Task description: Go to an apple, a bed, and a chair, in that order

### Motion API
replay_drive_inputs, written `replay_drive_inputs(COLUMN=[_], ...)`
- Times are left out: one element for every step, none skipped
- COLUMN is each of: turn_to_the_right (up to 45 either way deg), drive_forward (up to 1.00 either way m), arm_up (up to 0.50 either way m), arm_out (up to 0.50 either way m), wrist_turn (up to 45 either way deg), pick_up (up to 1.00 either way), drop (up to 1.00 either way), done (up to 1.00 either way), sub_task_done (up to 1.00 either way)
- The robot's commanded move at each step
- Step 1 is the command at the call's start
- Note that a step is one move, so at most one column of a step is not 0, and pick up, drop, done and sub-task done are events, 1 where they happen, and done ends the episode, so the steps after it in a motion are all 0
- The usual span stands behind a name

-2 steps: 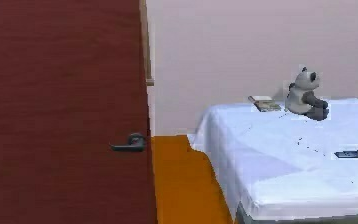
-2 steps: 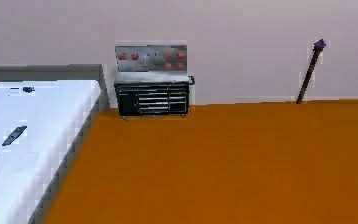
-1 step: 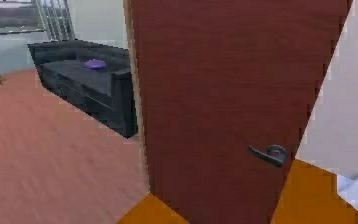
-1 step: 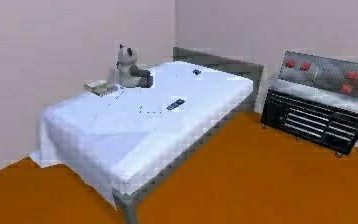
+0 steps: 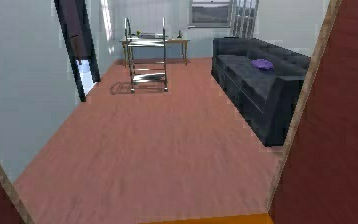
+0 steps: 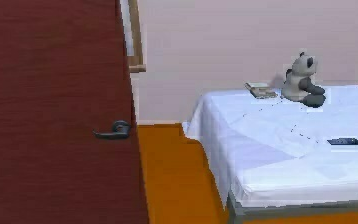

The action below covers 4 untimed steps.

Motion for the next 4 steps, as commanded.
replay_drive_inputs(turn_to_the_right=[-21.0,0.0,0.0,0.0], drive_forward=[0.0,1.0,1.0,1.0], arm_up=[0.0,0.0,0.0,0.0], arm_out=[0.0,0.0,0.0,0.0], wrist_turn=[0.0,0.0,0.0,0.0], pick_up=[0.0,0.0,0.0,0.0], drop=[0.0,0.0,0.0,0.0], done=[0.0,0.0,0.0,0.0], sub_task_done=[0.0,0.0,0.0,0.0])
